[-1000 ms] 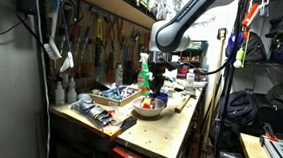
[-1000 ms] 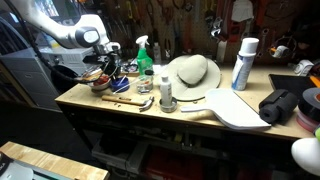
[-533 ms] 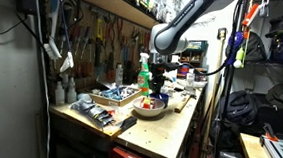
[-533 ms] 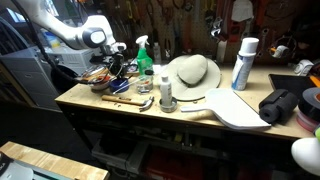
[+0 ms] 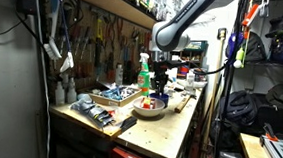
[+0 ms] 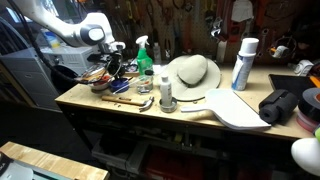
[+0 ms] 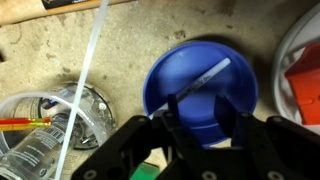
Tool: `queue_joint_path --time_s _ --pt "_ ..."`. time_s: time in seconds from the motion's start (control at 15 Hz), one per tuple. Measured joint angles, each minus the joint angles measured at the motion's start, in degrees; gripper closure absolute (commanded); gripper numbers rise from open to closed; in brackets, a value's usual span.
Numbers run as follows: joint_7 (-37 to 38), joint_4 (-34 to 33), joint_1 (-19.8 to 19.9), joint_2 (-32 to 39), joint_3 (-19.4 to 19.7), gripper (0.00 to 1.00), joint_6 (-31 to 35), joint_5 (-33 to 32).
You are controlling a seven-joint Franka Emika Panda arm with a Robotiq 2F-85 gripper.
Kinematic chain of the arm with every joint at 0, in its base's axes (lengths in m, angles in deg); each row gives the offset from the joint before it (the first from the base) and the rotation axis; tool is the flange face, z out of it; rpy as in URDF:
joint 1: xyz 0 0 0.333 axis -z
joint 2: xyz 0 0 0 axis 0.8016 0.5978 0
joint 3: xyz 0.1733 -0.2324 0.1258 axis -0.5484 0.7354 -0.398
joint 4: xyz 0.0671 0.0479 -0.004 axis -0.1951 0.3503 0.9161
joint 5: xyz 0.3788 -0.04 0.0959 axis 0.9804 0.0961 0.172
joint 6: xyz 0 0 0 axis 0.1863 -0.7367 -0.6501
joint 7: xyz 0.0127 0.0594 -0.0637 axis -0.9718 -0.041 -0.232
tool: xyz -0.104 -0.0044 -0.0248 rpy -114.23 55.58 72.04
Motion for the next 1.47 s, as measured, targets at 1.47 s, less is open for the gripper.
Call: queue_joint_path --time_s 1.47 --pt "28.51 2.91 -0.18 -2.72 0.74 0.64 1.58 -3.23"
